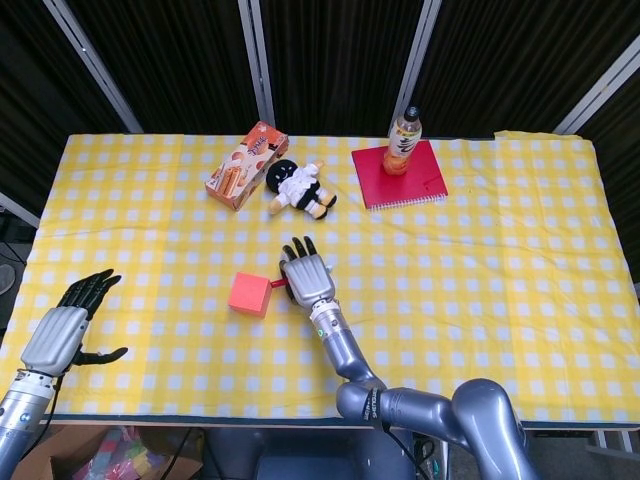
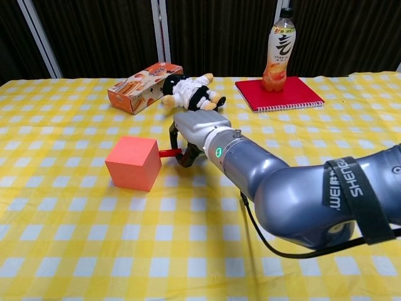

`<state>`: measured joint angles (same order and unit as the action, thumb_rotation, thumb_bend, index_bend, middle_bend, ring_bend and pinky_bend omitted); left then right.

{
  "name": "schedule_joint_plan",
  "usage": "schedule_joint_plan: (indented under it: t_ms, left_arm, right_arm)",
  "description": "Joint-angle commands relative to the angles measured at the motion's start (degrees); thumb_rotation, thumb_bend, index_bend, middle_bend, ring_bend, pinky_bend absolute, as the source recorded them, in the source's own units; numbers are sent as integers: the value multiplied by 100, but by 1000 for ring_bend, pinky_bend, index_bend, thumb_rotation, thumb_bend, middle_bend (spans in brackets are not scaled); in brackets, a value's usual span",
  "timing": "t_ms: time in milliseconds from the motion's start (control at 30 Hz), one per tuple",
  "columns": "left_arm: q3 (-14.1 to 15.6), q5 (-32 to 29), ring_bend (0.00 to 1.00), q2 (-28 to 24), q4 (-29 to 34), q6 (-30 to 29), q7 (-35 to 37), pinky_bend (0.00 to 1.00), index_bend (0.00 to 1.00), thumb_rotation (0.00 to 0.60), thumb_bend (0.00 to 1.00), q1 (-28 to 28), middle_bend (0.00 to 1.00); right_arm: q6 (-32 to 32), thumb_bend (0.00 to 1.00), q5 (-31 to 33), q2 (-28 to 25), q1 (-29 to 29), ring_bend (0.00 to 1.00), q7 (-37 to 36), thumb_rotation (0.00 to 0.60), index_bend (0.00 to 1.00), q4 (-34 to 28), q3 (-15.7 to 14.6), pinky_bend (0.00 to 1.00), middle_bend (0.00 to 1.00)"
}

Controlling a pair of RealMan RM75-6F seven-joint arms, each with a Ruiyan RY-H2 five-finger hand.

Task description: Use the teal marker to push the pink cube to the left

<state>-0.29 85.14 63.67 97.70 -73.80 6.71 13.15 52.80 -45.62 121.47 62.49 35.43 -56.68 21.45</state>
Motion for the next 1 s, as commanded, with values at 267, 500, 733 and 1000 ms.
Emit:
schedule_joint_plan:
  t_ms: [267, 500, 733, 1000]
  left_arm:
    - [4, 13, 0, -6, -5, -8, 24, 0, 0, 600, 0, -4, 0]
    - [17, 41, 0, -4, -10, -6, 20, 0, 0, 600, 0, -1, 0]
    - [27, 39, 0, -3, -10, 10, 7, 0, 0, 600, 0, 1, 0]
    - [29, 37, 0, 6, -17, 10, -30, 0, 0, 600, 0, 1, 0]
  right_arm:
    - [160, 598, -155, -13, -8, 28, 108, 600, 572, -174, 22, 0, 183]
    - [386, 598, -179, -313, -200, 28, 310, 600, 572, -434, -23, 0, 183]
    - [681, 598, -116, -726, -524, 28, 552, 600, 572, -770, -131, 0, 183]
    - [1115, 598, 114, -1395, -974, 28, 1070, 600, 572, -1289, -292, 0, 183]
